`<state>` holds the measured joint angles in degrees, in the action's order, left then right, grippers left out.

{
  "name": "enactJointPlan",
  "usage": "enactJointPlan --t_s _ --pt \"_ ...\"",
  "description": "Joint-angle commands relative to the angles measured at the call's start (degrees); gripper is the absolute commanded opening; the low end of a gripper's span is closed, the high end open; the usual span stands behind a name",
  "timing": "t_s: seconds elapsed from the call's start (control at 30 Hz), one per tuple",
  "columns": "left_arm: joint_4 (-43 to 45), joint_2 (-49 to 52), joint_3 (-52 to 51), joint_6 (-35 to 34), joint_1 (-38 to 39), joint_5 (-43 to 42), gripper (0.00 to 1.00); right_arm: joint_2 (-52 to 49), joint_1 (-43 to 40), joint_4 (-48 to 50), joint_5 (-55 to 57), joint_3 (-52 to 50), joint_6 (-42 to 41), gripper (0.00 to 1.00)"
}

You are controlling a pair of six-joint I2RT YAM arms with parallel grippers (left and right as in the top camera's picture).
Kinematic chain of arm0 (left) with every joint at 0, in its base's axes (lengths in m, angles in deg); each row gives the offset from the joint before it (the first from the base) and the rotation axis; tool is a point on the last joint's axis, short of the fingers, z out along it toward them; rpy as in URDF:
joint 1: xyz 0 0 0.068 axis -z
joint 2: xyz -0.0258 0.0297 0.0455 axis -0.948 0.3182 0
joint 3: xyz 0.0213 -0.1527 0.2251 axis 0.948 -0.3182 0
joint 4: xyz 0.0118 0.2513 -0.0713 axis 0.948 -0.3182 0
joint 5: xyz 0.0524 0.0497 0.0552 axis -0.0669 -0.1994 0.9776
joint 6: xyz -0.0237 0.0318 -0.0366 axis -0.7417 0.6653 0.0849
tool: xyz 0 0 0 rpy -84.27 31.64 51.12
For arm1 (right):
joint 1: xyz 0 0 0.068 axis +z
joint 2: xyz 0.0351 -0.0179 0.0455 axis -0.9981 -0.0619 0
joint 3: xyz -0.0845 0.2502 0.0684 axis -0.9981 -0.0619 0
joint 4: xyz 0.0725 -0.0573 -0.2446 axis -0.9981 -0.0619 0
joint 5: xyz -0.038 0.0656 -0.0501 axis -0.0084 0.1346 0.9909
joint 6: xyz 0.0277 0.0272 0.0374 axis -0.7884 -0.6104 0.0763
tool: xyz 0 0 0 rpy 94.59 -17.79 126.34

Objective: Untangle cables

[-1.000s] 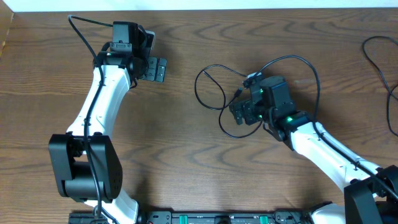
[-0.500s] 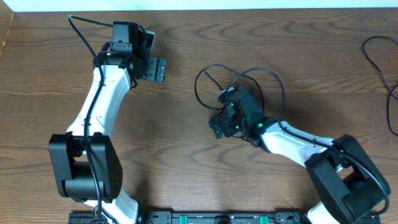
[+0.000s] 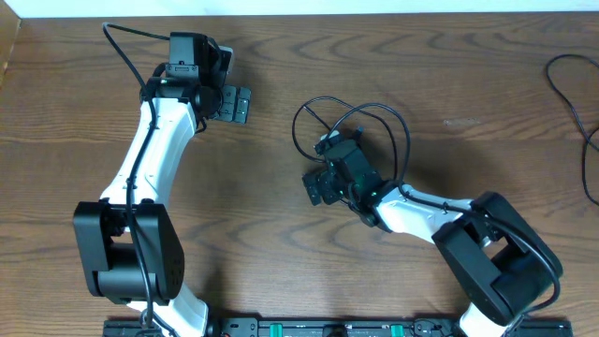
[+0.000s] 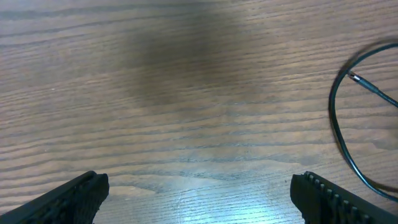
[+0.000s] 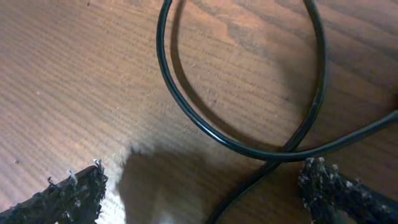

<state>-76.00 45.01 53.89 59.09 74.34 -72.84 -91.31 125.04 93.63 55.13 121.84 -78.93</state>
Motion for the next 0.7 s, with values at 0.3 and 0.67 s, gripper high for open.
enactJointPlan --t_s 0.3,0.67 --pt "-0.17 0.02 -0.5 -0.31 0.07 0.5 0.98 -8.2 0.48 -1.07 10.12 -1.49 -4.72 0.62" --pt "-0.17 0.02 -0.5 -0.31 0.07 0.5 0.98 -14.27 -3.37 5.88 18.01 -1.49 -7.74 0.3"
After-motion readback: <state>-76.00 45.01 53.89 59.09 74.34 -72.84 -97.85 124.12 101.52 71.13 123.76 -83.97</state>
